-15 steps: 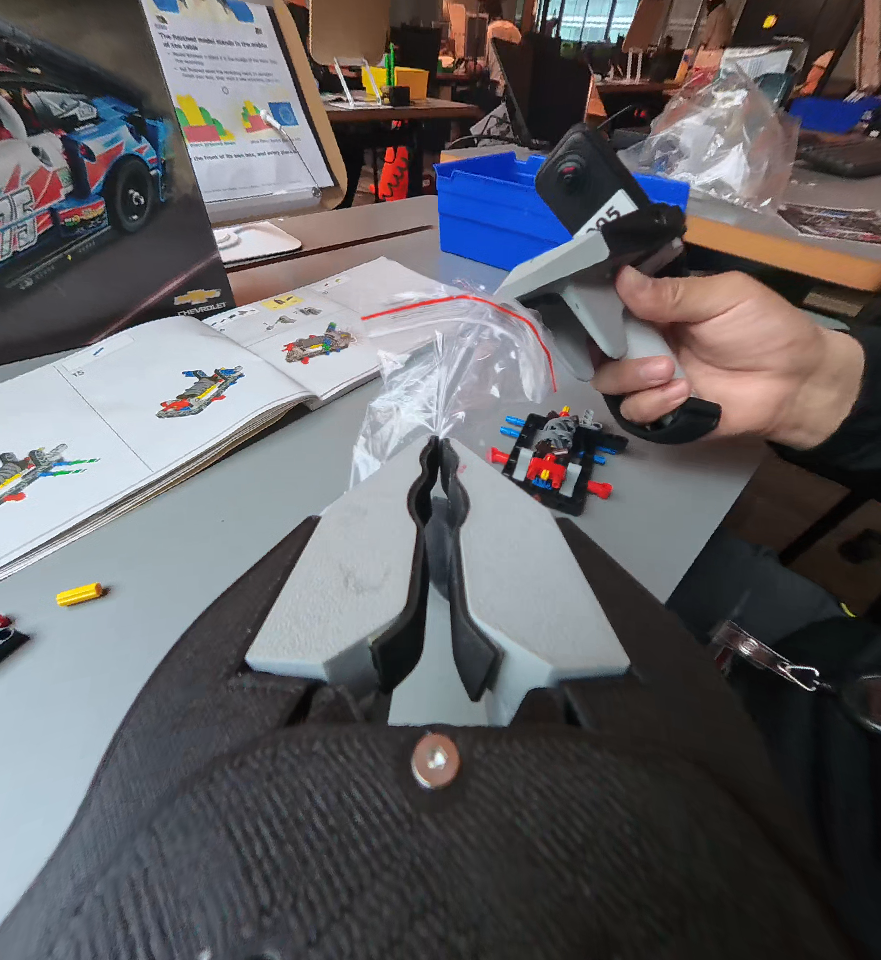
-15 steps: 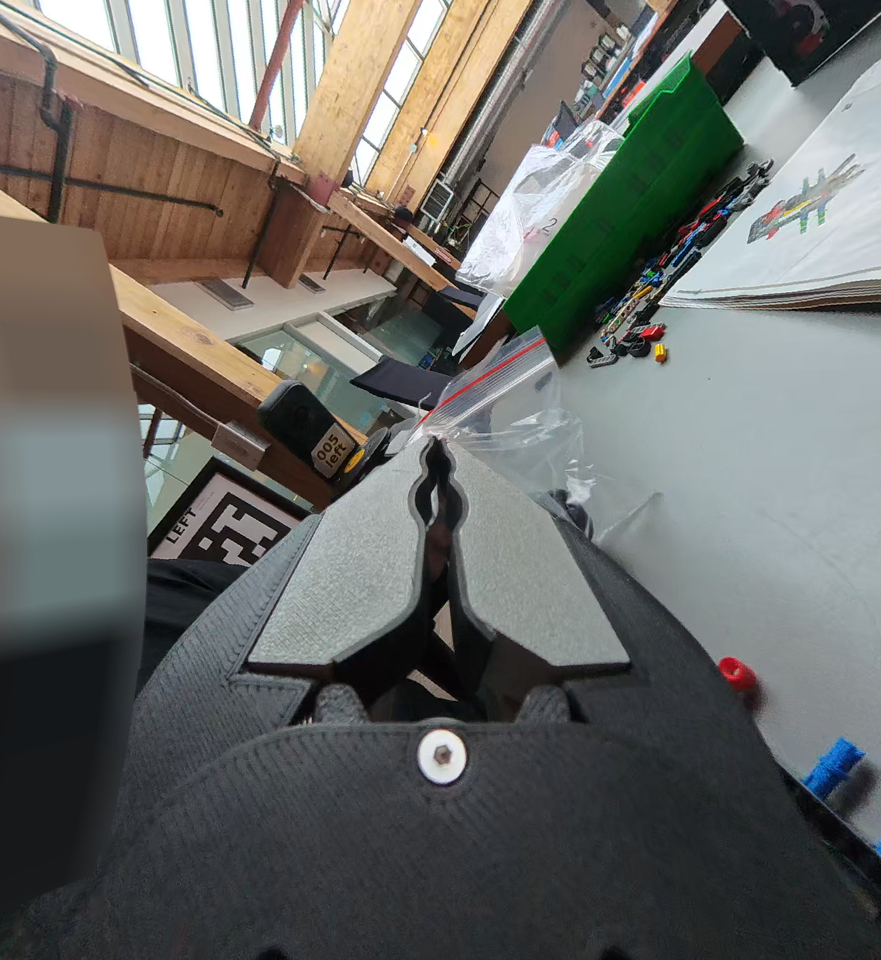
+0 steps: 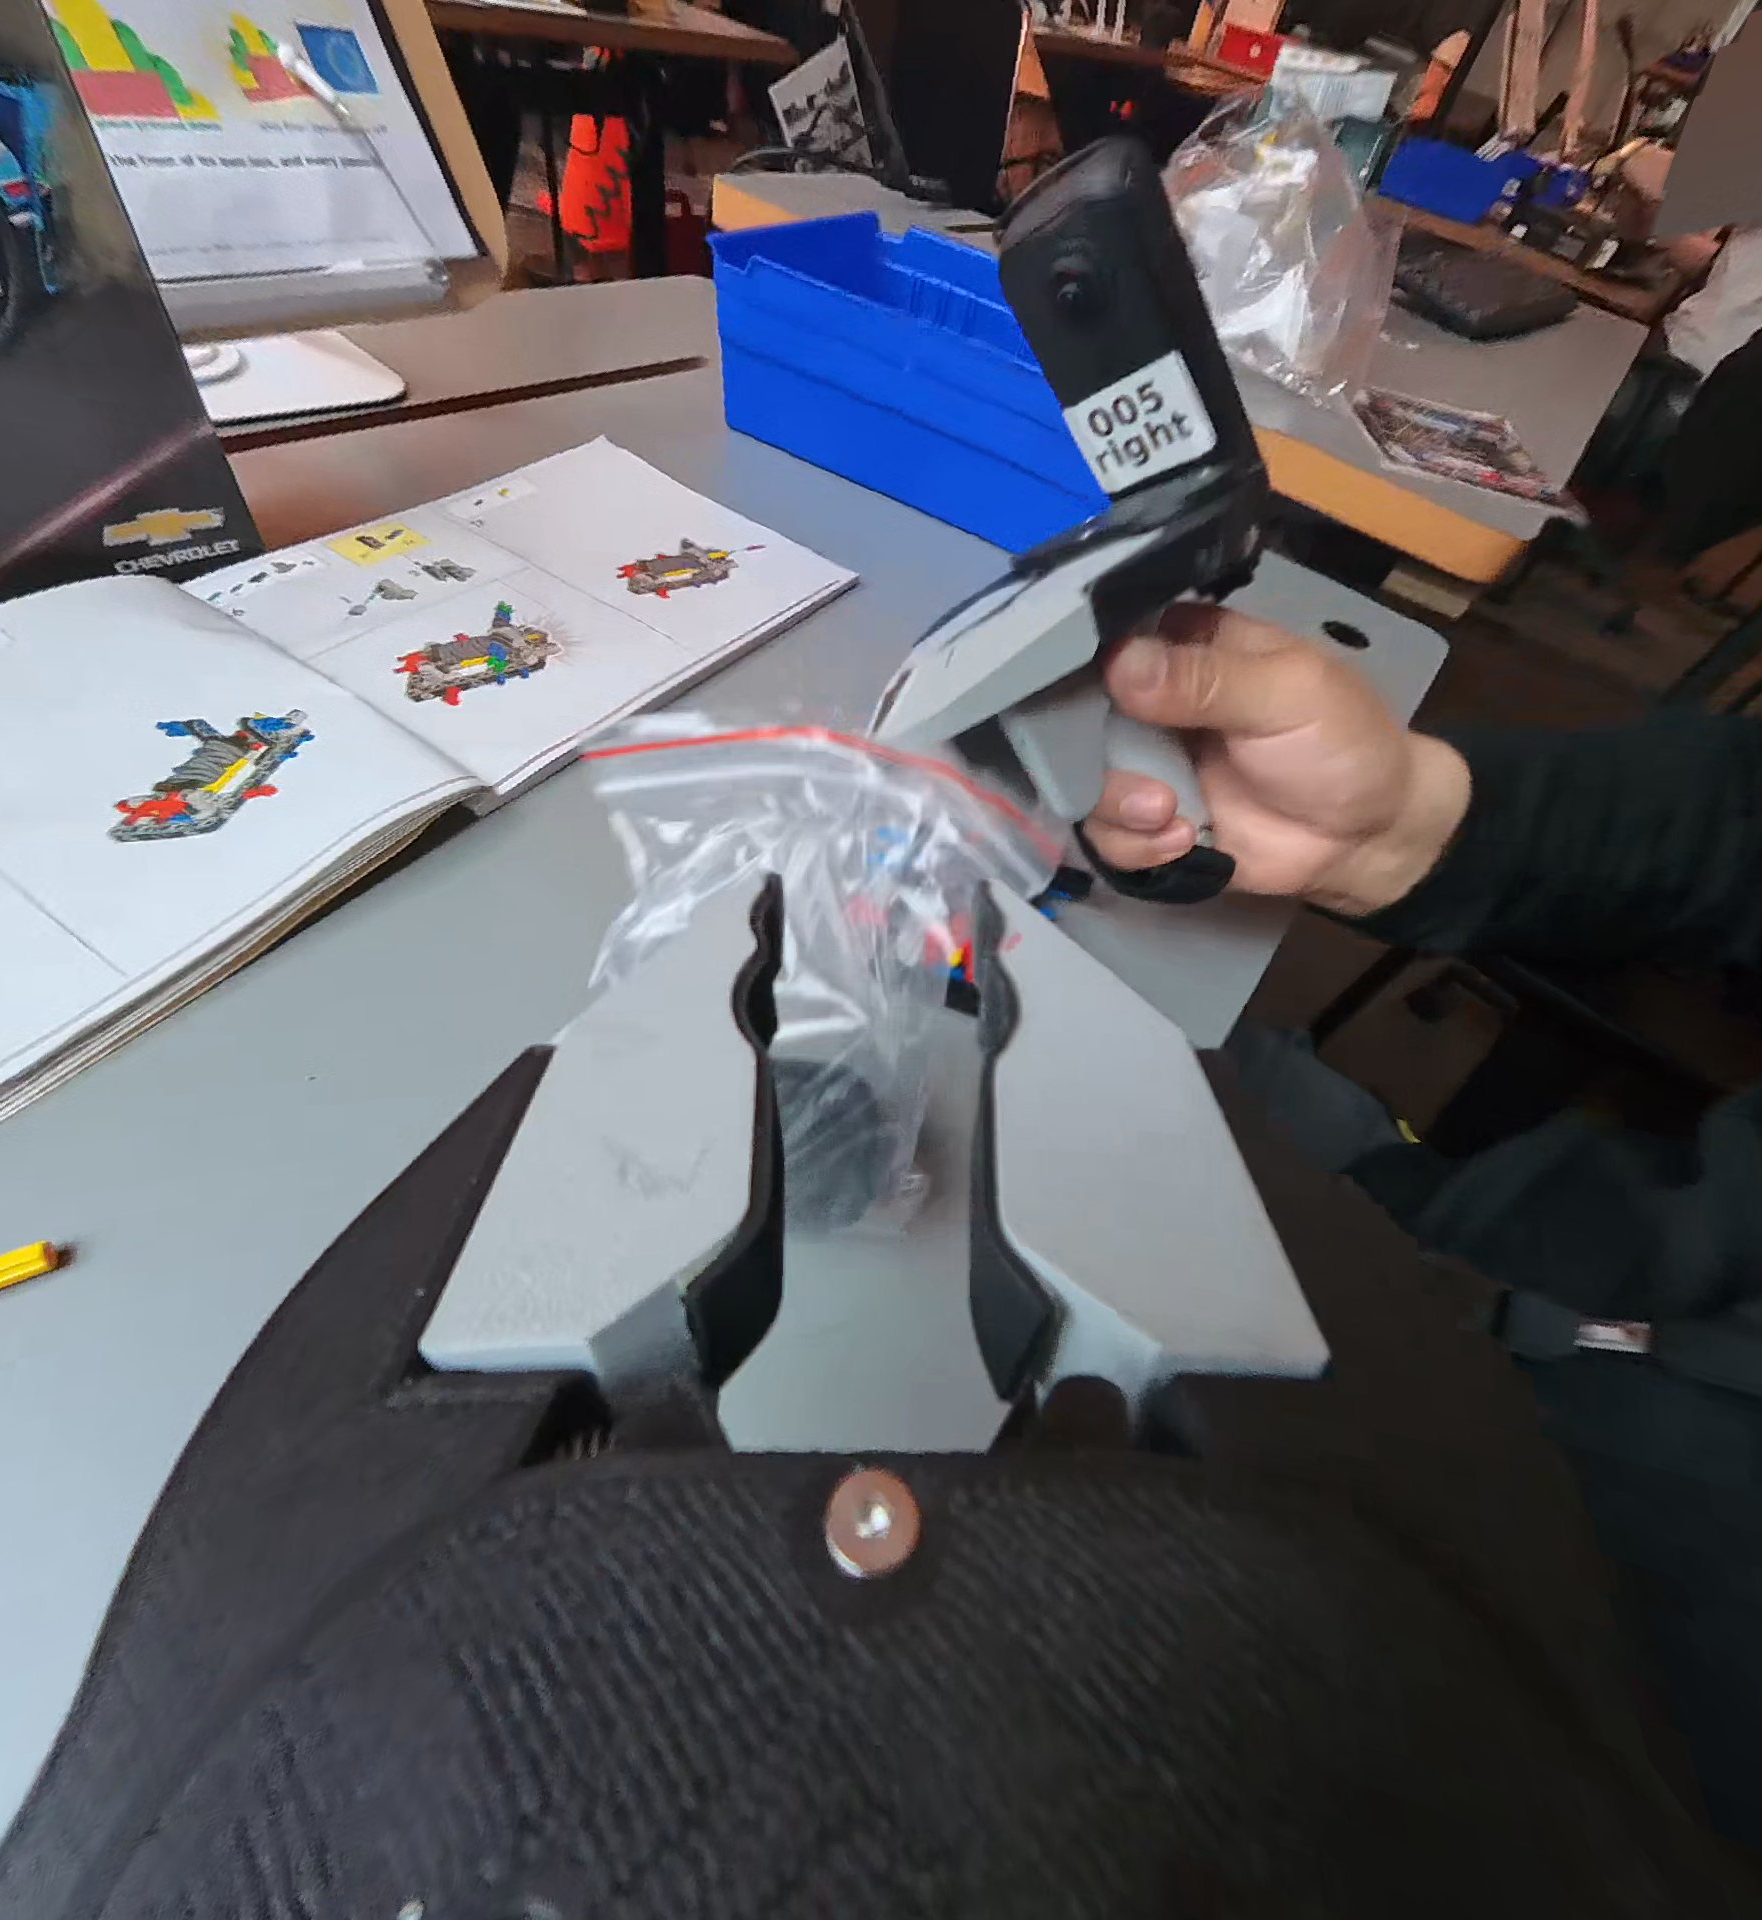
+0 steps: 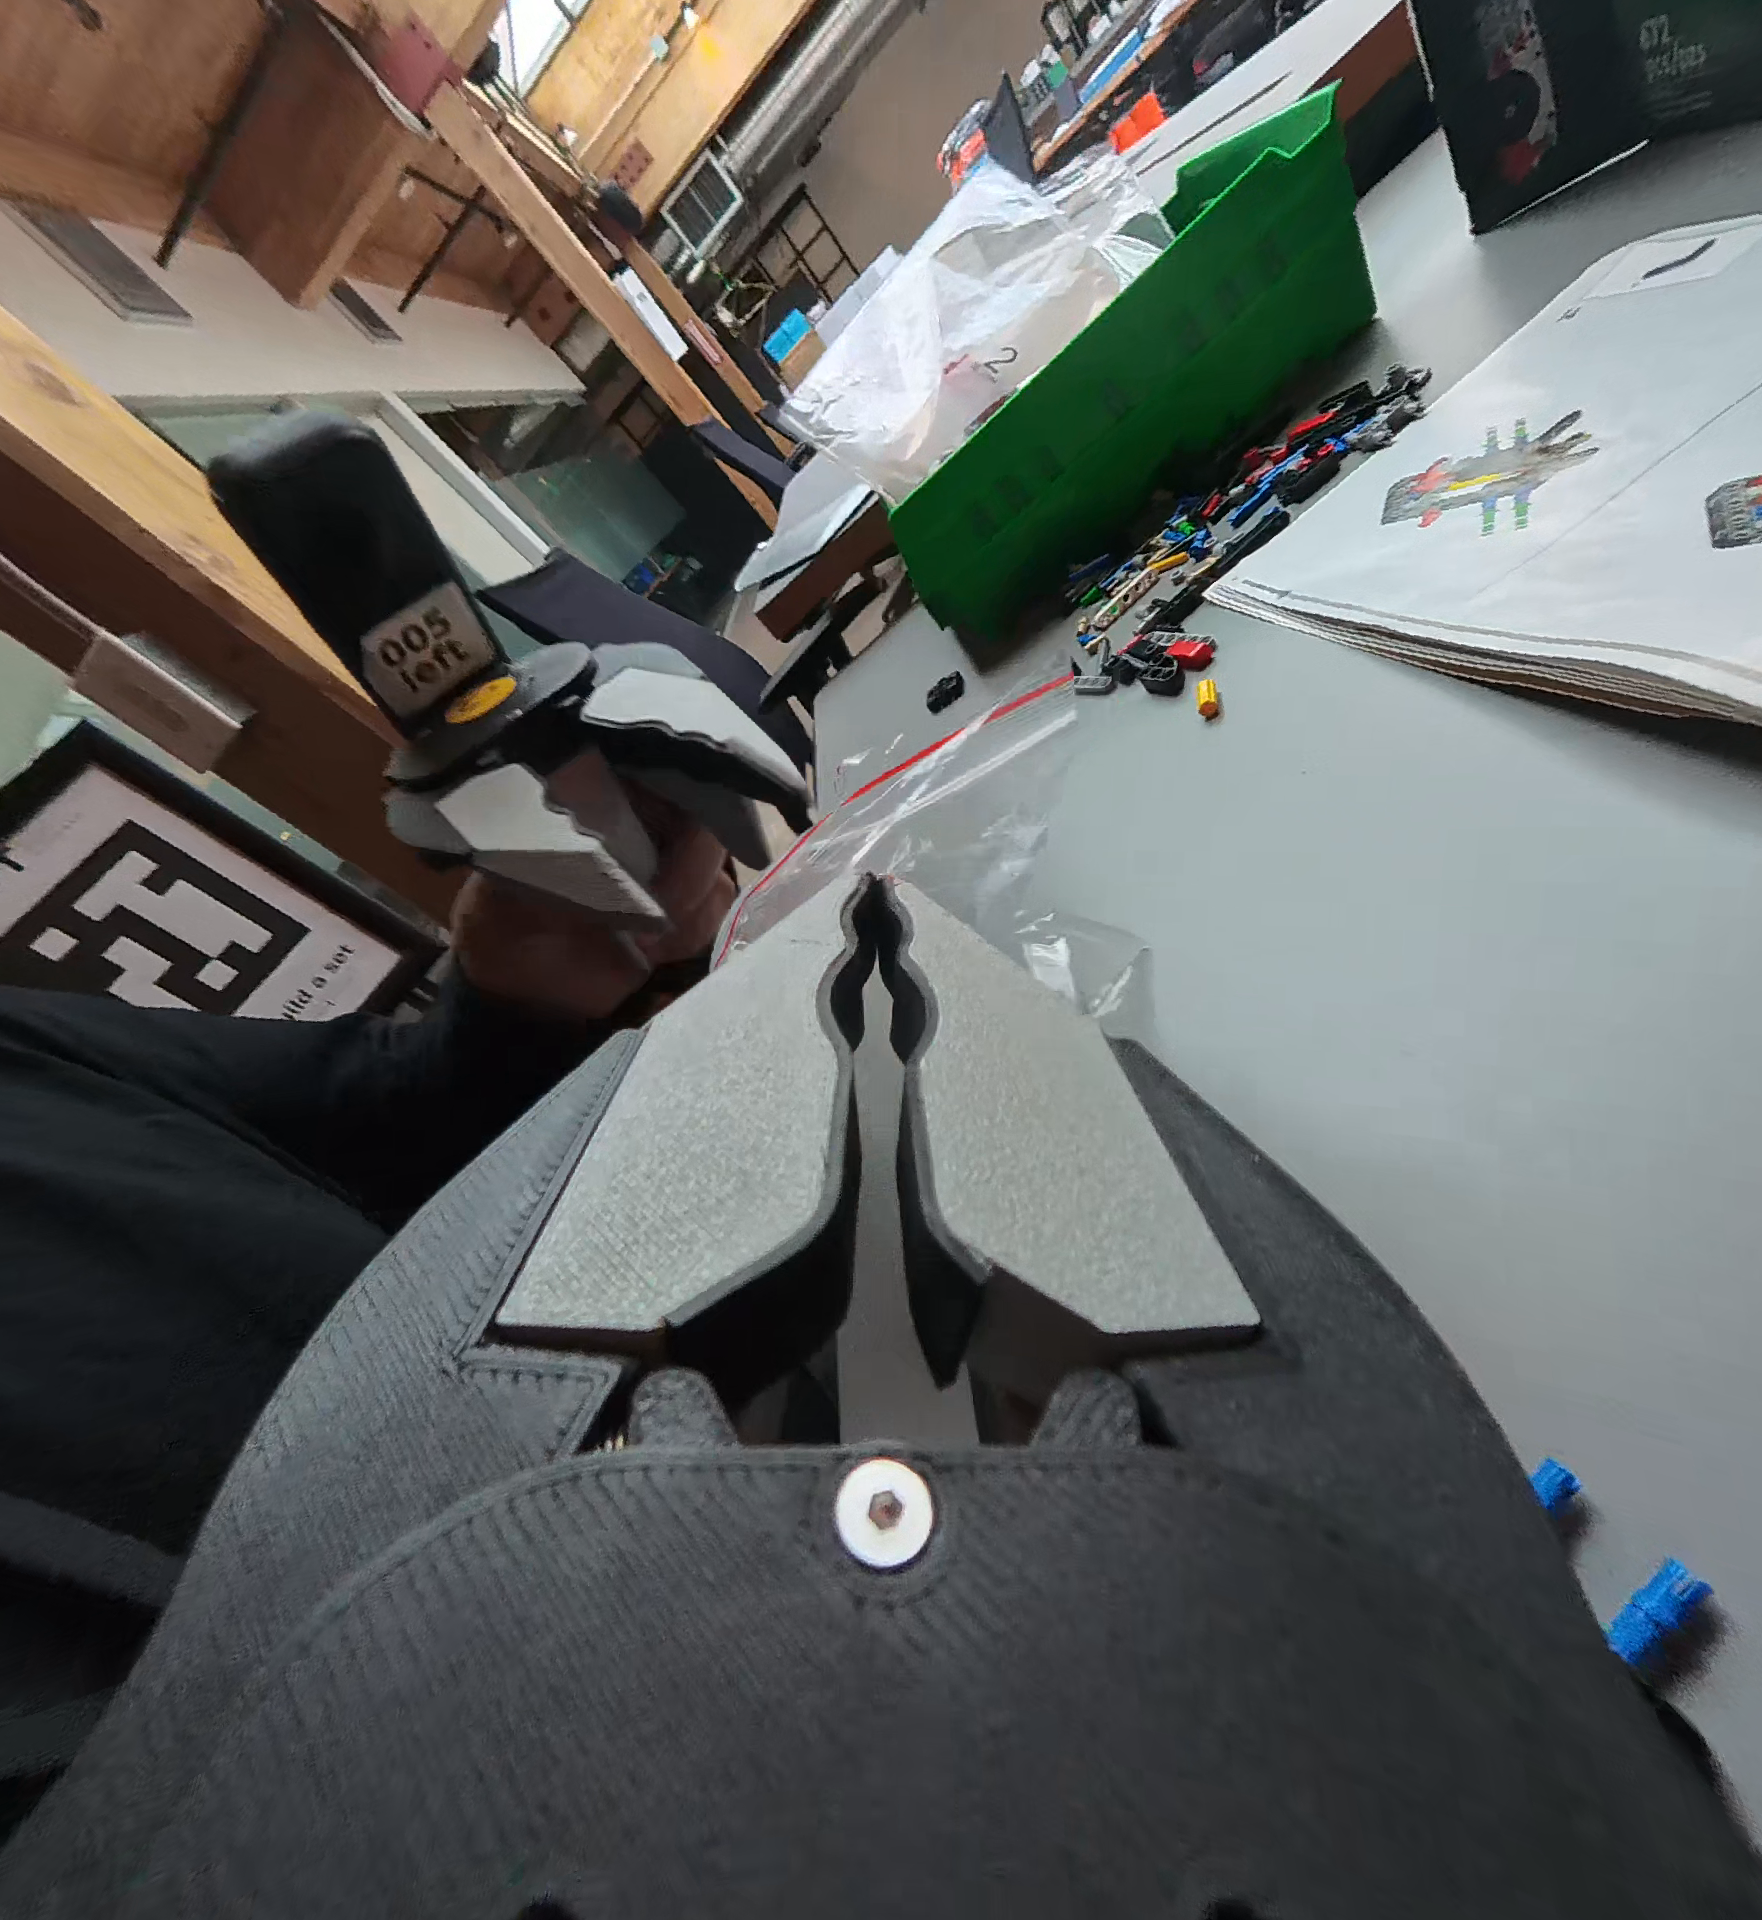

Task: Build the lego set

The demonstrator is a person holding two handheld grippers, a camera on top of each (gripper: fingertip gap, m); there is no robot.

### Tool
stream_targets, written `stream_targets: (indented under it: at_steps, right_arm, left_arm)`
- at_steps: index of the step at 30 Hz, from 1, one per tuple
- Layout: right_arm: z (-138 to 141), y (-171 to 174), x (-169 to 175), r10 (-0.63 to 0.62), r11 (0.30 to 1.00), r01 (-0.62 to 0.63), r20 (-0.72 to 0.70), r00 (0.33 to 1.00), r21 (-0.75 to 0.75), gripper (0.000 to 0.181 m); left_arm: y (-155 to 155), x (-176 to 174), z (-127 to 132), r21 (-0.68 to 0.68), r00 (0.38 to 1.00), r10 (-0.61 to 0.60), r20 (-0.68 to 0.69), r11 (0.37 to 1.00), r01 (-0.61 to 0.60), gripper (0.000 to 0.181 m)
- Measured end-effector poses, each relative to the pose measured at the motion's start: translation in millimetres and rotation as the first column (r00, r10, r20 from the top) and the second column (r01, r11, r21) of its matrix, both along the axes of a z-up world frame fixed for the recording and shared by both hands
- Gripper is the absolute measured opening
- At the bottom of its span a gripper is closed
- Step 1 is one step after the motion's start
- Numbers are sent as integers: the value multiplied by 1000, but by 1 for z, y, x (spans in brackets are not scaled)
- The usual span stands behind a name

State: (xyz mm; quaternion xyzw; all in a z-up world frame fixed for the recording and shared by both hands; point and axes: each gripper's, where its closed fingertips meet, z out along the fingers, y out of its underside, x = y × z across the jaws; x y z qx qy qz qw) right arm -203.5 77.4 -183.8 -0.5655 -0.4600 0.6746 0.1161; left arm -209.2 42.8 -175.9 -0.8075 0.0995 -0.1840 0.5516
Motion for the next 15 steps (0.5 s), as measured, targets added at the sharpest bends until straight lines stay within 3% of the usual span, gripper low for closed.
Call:
stream_targets:
  at_steps: [3,9,12,15]
  right_arm:
    - [2,-6,-3,-34,993,34,-3,999,111,0]
    - [13,-28,-8,-49,935,59,-36,998,350,0]
    - [15,-41,-6,-15,915,30,-41,999,401,0]
    - [15,-45,-4,-5,898,22,-42,999,439,0]
  left_arm:
    - [-1,3,16,-27,998,-6,66,1000,8,44]
    - [0,11,5,-158,979,-62,192,983,93,45]
    - [-3,8,5,-145,973,-61,225,985,95,24]
    - [-8,8,7,-130,958,-76,277,985,115,17]
